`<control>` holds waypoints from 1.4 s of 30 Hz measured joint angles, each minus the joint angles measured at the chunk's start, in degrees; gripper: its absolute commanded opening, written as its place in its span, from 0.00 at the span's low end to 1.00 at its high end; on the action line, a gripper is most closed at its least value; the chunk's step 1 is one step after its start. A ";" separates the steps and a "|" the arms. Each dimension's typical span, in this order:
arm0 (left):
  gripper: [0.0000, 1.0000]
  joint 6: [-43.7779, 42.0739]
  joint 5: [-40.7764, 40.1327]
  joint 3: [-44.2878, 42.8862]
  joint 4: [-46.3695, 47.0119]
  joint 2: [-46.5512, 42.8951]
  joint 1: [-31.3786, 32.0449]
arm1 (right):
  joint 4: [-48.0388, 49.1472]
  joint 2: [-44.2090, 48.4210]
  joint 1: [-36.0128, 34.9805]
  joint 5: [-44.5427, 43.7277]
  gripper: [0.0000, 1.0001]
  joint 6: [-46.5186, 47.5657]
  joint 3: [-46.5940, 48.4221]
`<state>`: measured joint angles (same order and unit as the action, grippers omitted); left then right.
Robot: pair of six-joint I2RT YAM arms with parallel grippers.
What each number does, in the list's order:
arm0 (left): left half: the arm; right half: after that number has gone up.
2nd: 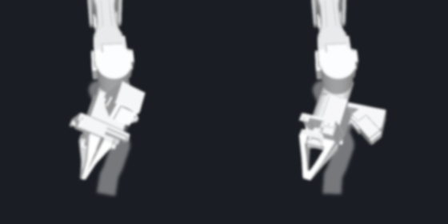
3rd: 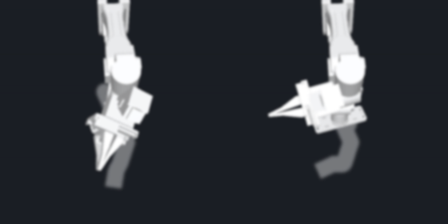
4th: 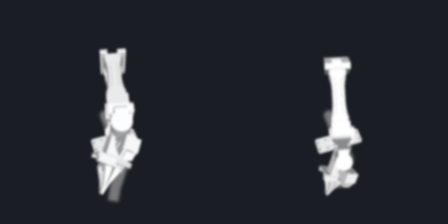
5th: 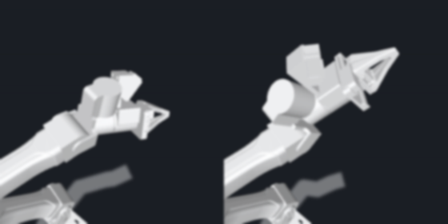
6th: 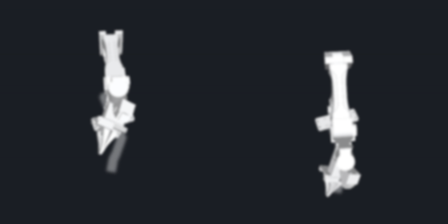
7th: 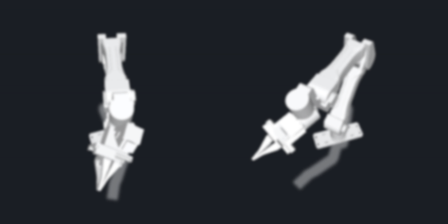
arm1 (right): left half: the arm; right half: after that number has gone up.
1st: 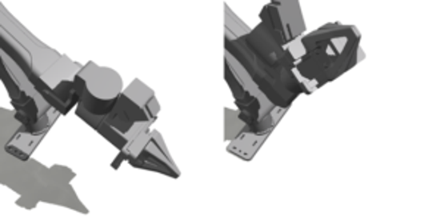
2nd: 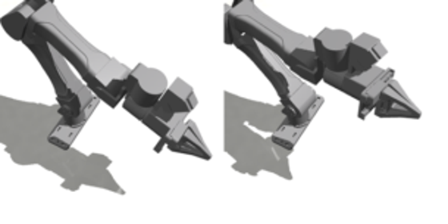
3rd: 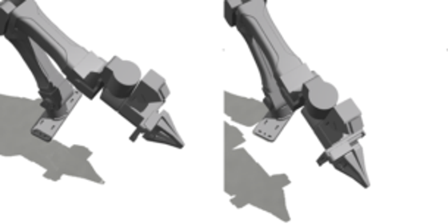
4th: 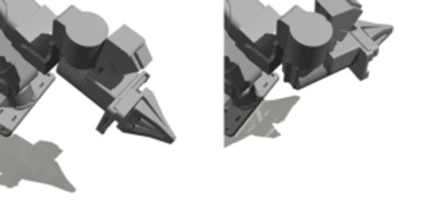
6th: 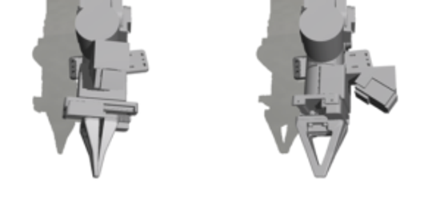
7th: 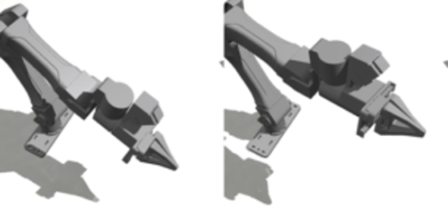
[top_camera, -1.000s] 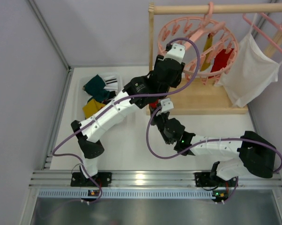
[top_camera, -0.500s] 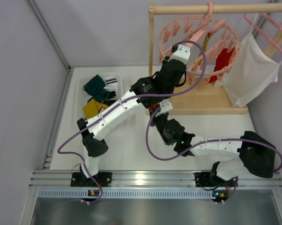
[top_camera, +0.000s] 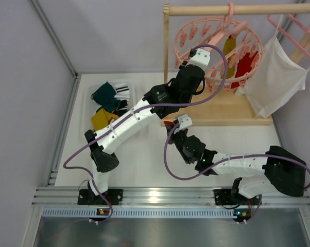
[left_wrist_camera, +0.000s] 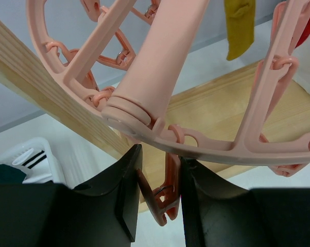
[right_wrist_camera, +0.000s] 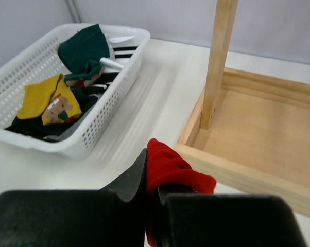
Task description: Remove the socks clipped to the hanger
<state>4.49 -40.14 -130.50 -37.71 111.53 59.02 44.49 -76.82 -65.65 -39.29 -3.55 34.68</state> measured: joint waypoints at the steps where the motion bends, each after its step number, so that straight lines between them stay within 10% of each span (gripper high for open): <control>1: 0.31 0.02 0.02 0.00 0.00 0.00 0.00 | -0.04 0.79 0.00 0.22 0.00 -0.61 -1.38; 2: 0.51 0.04 0.04 0.13 0.11 -0.02 0.00 | 0.04 1.64 0.00 0.76 0.00 -1.07 -2.56; 8: 0.68 1.97 0.28 5.99 0.90 -2.82 -0.28 | -1.01 11.93 -0.13 5.31 0.00 -4.90 -12.22; 12: 0.98 3.98 -0.04 11.96 0.79 -7.87 -0.83 | -2.82 16.90 -0.13 6.34 0.00 -6.71 -14.88; 21: 0.98 11.52 -8.33 37.59 0.15 -38.03 -5.51 | -11.58 11.67 5.18 17.53 0.00 -7.48 -8.13; 27: 0.98 16.98 -6.95 47.67 -5.31 -54.71 -24.81 | -14.47 -4.35 7.85 30.25 0.00 -6.27 11.52; 33: 0.98 18.14 -6.69 52.81 -8.46 -61.35 -27.98 | -19.10 -27.78 8.22 42.40 0.01 -4.68 41.27; 42: 0.98 18.14 -9.86 57.53 -10.01 -67.71 -28.09 | -33.77 -53.62 8.48 50.03 0.66 -1.49 76.48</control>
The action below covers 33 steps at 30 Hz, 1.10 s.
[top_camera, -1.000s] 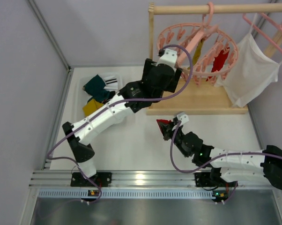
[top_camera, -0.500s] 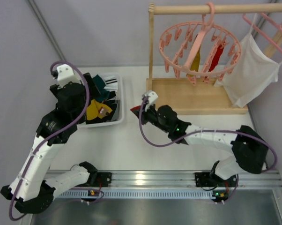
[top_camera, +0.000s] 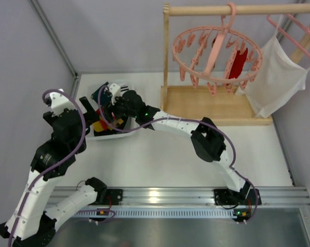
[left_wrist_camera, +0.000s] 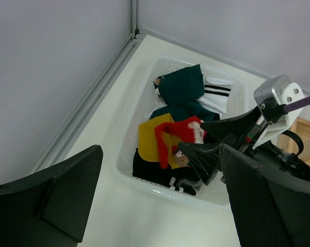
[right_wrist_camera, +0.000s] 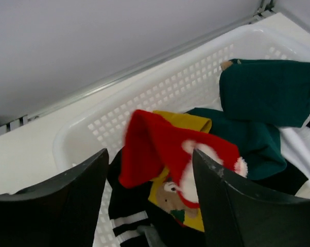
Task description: Remove the socks clipped to the hanger
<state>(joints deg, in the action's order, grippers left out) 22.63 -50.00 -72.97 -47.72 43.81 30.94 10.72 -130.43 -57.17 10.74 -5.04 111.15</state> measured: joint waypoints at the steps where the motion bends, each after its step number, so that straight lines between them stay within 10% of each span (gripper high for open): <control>1: 0.98 0.02 -0.24 0.39 0.00 -0.81 -0.02 | -1.46 0.00 0.02 0.04 0.70 0.17 -0.07; 6: 0.98 0.44 1.20 1.95 0.11 -2.56 -0.11 | -1.09 8.20 1.01 -1.05 0.91 -0.20 -11.56; 23: 0.98 0.04 36.24 12.98 5.07 -3.91 -0.11 | -7.13 89.96 19.26 -12.81 0.99 -4.00 -77.75; 33: 0.98 -2.69 54.16 16.92 8.39 -5.86 -0.11 | -11.43 84.24 56.72 -0.22 0.99 -8.94 -81.68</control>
<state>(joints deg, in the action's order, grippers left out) 19.94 4.16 -56.05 -39.33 37.95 30.83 -0.71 -46.19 -0.45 10.52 -13.98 29.47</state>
